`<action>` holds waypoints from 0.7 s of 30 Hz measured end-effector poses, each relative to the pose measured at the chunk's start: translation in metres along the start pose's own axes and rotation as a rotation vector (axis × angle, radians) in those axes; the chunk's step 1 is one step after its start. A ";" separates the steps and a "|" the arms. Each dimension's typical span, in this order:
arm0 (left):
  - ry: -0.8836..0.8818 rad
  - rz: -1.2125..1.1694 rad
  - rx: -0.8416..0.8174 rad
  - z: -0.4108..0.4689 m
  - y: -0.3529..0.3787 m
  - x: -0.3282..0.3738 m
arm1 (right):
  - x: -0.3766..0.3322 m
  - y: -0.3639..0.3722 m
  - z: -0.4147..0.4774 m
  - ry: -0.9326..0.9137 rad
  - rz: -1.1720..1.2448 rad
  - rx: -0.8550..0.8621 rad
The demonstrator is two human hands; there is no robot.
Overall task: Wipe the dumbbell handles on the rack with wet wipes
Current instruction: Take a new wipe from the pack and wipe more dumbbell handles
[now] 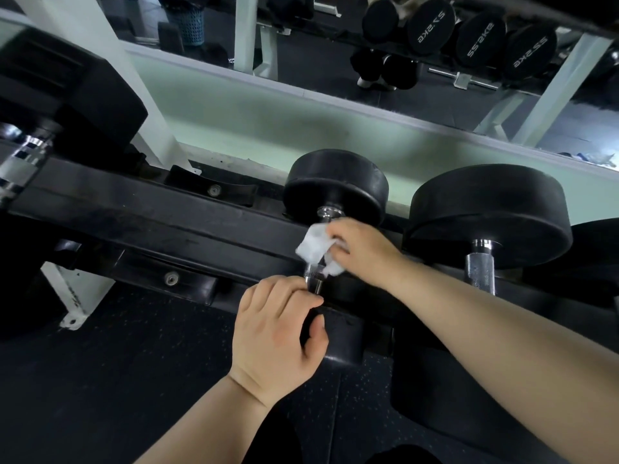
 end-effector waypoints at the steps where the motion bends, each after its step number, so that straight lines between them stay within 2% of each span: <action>1: -0.001 0.001 0.000 0.000 0.000 0.000 | 0.002 -0.001 0.003 0.089 0.055 0.058; 3: 0.000 0.001 0.000 0.000 0.000 0.000 | 0.004 0.000 0.005 0.230 0.129 0.085; 5: 0.001 0.003 -0.001 0.001 0.000 0.000 | 0.003 0.007 -0.001 0.269 0.131 -0.039; 7: 0.002 0.006 -0.002 0.001 -0.001 0.000 | -0.001 0.015 -0.010 0.324 0.217 -0.234; 9: 0.001 0.008 -0.005 0.001 -0.001 0.000 | 0.001 0.016 -0.012 0.413 0.371 -0.295; 14: -0.001 -0.011 -0.007 0.000 0.000 -0.001 | 0.007 0.006 0.011 0.731 0.998 0.058; 16: 0.004 -0.014 -0.005 0.000 0.000 -0.002 | 0.002 0.016 0.016 0.761 0.977 0.039; 19: 0.005 -0.014 0.002 -0.001 0.001 -0.002 | -0.007 0.029 0.006 0.755 0.841 -0.115; 21: 0.004 -0.011 0.006 -0.002 0.001 -0.002 | -0.007 0.026 0.002 0.734 0.870 -0.191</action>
Point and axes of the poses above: each hand's wrist, its own z-axis towards the middle knuckle, its own y-axis out of the palm, x = y × z, the point moved 1 cm from there along z, towards the middle knuckle, and after that the axes turned 4 degrees about -z, right-handed, at the moved point
